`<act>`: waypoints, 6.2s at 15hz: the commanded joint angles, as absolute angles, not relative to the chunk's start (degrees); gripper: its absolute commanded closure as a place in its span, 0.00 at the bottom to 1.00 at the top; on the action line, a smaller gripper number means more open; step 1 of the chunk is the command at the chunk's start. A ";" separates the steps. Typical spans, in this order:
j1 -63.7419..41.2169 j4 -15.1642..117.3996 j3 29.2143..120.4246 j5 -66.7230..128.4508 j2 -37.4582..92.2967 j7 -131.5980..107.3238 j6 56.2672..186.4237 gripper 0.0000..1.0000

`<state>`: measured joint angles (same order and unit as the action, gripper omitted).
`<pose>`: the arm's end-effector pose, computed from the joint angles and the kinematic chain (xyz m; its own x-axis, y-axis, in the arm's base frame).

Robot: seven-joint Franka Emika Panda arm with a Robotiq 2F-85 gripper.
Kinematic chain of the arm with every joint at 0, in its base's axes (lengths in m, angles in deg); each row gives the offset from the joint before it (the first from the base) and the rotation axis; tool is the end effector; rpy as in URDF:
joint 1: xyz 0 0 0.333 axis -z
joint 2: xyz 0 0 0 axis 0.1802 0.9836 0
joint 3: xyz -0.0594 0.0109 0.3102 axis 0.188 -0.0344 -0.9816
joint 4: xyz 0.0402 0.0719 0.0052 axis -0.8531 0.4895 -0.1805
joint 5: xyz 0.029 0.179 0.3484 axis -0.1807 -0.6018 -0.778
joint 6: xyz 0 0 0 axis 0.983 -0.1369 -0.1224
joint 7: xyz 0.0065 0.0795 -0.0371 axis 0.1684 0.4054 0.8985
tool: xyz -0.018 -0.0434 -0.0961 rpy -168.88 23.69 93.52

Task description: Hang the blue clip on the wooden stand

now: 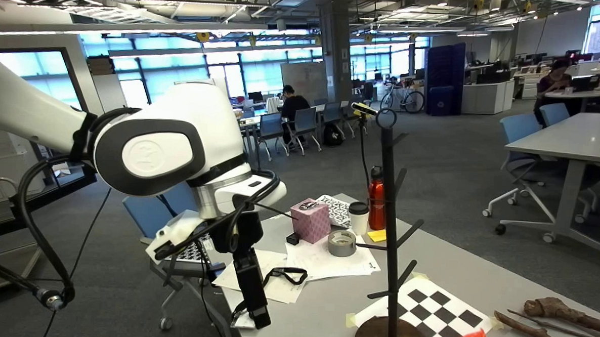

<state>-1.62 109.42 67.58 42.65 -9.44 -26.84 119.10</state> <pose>0.4026 -0.0444 0.3688 0.9638 -0.2531 0.0838 -0.2650 -0.9441 0.1962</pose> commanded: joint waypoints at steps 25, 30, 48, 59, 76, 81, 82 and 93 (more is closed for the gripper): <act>2.51 109.86 72.84 53.17 8.52 -41.79 141.41 0.00; 1.09 109.22 76.56 54.81 14.82 -42.55 148.22 0.00; -2.06 107.05 81.86 47.21 23.25 -32.84 157.09 0.00; -0.18 100.37 77.26 27.56 34.66 -15.42 158.13 0.00; 1.62 94.05 77.64 26.64 41.02 -13.28 157.15 0.00; 2.10 93.06 77.62 26.54 42.27 -12.88 157.04 0.00; 2.18 92.78 77.64 26.57 42.53 -12.80 156.97 0.00; 2.25 89.41 76.80 26.25 45.27 -13.08 156.12 0.34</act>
<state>1.29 91.57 78.02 28.61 44.01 -15.45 157.75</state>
